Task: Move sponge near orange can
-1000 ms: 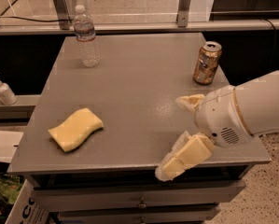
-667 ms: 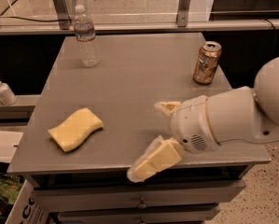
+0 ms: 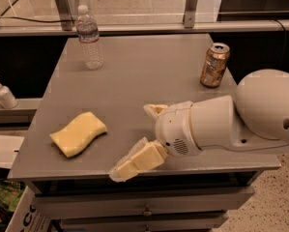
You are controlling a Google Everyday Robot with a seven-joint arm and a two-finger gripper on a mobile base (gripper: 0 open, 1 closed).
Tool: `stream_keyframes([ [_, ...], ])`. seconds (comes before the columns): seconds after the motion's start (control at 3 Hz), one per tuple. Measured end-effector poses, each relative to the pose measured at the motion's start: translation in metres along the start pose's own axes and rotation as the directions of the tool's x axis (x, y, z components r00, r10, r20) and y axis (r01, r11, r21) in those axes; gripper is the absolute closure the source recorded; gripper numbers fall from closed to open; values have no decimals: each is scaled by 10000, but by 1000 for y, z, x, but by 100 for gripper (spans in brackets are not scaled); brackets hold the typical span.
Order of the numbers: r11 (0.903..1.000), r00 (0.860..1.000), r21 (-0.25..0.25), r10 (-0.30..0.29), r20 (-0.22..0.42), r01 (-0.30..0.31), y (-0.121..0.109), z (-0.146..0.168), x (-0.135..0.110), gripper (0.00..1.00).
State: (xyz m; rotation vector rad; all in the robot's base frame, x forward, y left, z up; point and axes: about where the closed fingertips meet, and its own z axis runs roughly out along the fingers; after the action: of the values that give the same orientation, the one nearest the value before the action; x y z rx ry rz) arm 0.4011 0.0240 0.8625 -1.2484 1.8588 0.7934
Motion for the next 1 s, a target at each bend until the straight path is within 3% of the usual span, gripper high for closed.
stream_keyframes([
  [0.67, 9949, 9956, 624, -819, 462, 790, -3, 20, -6, 0],
  [1.0, 9856, 9873, 1047, -1408, 738, 1327, -12, 41, -12, 0],
])
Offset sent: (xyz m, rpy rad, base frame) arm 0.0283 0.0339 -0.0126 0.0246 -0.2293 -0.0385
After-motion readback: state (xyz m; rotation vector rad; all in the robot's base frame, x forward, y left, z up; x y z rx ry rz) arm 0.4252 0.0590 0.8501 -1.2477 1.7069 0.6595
